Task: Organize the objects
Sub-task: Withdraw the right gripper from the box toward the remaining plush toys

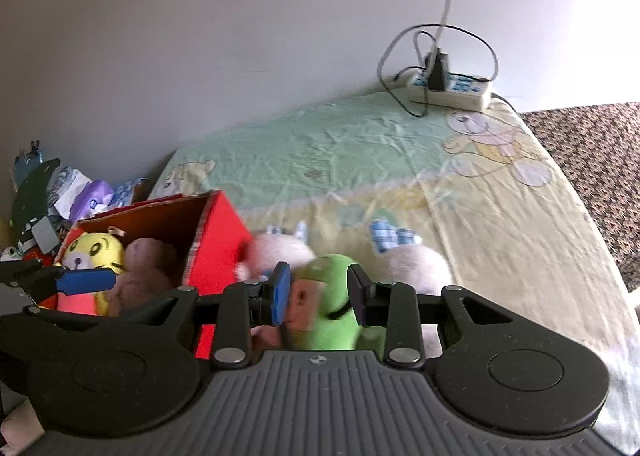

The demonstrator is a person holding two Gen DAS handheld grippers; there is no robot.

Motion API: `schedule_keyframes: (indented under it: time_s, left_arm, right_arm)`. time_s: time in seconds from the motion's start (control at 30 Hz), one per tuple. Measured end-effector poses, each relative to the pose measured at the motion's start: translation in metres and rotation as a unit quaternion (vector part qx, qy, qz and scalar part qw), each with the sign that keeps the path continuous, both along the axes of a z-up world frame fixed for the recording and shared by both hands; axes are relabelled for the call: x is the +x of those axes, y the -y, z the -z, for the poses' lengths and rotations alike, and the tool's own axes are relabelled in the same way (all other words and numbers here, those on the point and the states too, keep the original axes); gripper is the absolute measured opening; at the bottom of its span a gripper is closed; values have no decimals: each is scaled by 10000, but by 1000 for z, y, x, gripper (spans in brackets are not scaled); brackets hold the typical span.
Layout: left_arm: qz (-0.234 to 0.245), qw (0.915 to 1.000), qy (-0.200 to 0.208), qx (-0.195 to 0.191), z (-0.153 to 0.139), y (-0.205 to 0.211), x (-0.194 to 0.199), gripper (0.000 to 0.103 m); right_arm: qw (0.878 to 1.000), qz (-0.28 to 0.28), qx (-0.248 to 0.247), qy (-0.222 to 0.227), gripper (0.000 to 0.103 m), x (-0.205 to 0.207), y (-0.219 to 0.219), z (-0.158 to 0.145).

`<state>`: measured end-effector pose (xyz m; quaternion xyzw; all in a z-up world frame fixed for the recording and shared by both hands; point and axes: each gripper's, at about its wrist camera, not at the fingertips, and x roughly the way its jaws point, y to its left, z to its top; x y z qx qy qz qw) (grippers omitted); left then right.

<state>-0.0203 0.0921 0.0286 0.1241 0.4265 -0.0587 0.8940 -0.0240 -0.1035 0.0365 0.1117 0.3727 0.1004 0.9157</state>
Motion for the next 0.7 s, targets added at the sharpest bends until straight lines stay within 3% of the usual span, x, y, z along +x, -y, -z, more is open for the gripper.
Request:
schedule_keyframes:
  time_s: [0.7]
  left_arm:
    - [284, 9992, -255, 83, 29, 118, 6, 75]
  right_arm:
    - [9975, 89, 275, -648, 34, 15, 104, 47]
